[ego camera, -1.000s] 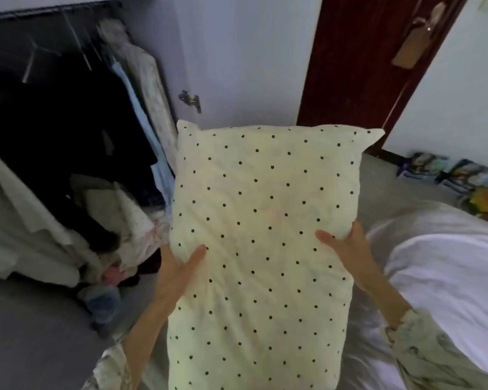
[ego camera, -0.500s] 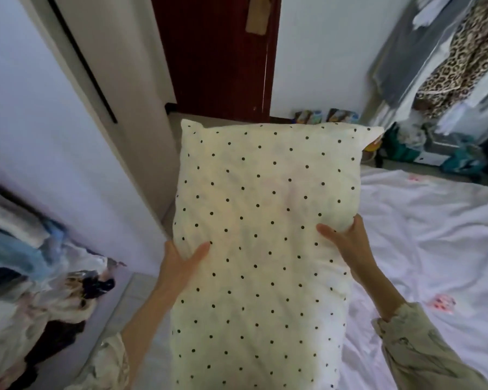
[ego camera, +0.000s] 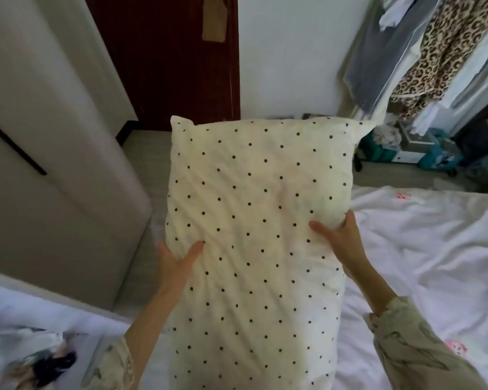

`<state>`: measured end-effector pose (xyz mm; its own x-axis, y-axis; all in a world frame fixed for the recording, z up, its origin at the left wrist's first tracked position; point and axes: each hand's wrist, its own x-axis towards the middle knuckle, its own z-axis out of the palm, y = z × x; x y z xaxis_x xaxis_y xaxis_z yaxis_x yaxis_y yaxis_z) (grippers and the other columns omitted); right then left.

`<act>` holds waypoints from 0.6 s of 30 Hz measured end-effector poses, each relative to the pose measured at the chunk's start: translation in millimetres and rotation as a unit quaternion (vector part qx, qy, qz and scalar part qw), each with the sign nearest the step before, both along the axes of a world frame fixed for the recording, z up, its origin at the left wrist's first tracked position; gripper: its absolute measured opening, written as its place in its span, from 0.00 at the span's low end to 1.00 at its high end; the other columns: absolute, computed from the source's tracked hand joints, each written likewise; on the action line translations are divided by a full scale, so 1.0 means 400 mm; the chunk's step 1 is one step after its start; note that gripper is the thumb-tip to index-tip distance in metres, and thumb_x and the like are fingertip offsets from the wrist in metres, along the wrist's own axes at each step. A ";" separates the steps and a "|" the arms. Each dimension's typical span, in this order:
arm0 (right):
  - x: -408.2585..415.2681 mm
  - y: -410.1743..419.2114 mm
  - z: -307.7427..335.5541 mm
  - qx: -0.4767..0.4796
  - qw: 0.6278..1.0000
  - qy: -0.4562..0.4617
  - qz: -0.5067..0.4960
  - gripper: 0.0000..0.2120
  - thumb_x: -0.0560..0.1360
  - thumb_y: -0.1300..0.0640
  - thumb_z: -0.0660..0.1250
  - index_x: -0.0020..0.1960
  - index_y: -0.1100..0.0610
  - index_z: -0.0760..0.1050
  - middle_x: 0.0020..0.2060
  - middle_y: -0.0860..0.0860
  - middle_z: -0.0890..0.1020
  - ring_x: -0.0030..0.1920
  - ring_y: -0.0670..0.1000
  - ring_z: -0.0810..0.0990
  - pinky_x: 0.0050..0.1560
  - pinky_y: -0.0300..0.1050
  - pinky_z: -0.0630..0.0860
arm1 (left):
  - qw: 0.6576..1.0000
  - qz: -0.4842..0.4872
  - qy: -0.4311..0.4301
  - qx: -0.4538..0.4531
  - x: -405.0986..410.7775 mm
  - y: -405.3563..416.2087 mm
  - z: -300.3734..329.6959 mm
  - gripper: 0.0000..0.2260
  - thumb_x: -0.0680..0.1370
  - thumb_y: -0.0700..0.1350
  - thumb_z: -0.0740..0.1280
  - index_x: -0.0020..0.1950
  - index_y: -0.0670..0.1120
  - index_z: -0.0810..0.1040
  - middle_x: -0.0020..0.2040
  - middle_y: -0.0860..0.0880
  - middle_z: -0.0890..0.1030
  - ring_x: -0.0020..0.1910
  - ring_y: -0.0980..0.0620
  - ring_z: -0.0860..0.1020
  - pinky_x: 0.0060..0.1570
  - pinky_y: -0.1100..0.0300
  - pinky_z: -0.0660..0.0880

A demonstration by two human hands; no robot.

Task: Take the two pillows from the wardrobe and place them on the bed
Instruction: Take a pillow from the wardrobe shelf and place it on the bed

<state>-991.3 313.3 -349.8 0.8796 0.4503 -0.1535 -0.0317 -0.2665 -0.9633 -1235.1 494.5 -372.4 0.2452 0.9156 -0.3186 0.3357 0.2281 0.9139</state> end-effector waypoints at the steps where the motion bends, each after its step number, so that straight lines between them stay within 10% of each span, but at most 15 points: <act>1: 0.029 0.038 -0.003 0.000 1.000 0.001 -0.005 0.32 0.64 0.56 0.77 0.63 0.56 0.66 0.60 0.53 0.76 0.59 0.57 0.76 0.57 0.58 0.76 | 1.000 -0.006 0.002 0.000 0.035 0.048 -0.003 0.32 0.68 0.51 0.75 0.66 0.46 0.63 0.59 0.48 0.74 0.54 0.47 0.74 0.53 0.50 0.73; 11: 0.331 0.450 0.030 0.048 0.995 0.008 -0.084 0.22 0.65 0.57 0.76 0.52 0.46 0.70 0.50 0.44 0.78 0.50 0.48 0.79 0.45 0.43 0.79 | 0.994 -0.102 -0.028 0.032 0.436 0.580 0.040 0.31 0.67 0.51 0.75 0.65 0.46 0.67 0.60 0.48 0.75 0.56 0.48 0.75 0.59 0.49 0.72; 18: 0.584 0.633 0.060 0.045 0.986 0.006 -0.162 0.33 0.65 0.56 0.77 0.65 0.56 0.64 0.56 0.50 0.76 0.54 0.52 0.77 0.53 0.51 0.76 | 0.988 -0.145 -0.046 0.033 0.759 0.823 0.087 0.32 0.66 0.53 0.76 0.65 0.50 0.64 0.56 0.51 0.73 0.54 0.49 0.74 0.57 0.50 0.72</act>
